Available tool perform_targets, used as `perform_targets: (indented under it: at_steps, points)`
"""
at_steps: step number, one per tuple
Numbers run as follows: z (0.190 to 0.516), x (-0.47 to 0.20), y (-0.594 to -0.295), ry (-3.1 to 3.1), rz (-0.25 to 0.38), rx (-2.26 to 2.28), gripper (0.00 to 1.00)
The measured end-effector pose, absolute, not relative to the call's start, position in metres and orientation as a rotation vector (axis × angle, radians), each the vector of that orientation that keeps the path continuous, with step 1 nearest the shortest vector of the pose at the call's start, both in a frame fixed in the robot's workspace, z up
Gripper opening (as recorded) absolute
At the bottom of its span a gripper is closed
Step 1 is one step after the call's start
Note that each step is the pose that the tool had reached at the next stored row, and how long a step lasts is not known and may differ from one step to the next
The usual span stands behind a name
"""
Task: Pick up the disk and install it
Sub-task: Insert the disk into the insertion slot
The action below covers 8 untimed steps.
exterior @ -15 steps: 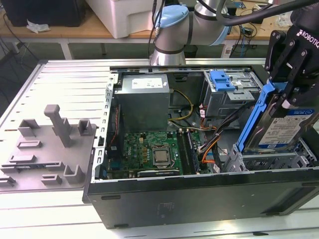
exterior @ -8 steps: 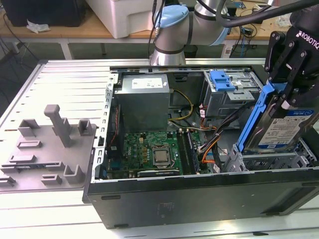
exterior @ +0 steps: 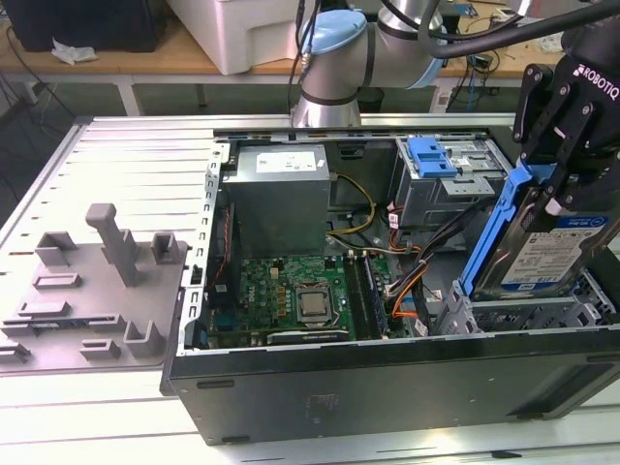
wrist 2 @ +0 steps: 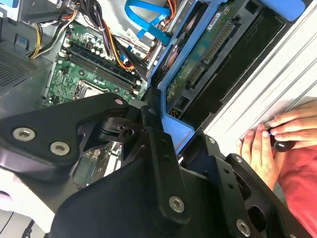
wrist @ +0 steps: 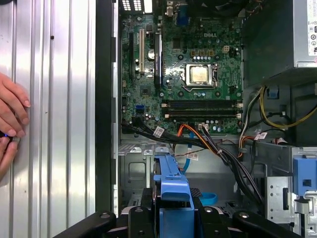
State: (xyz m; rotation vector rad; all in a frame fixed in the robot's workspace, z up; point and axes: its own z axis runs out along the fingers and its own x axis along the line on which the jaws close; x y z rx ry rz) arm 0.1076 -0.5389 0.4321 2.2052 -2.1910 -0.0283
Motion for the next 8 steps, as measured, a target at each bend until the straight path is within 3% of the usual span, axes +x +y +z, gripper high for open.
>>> perform_targets:
  at_steps: [8]
  points:
    - [0.4291, 0.1076, -0.539, -2.191, -0.028, 2.205, 0.37]
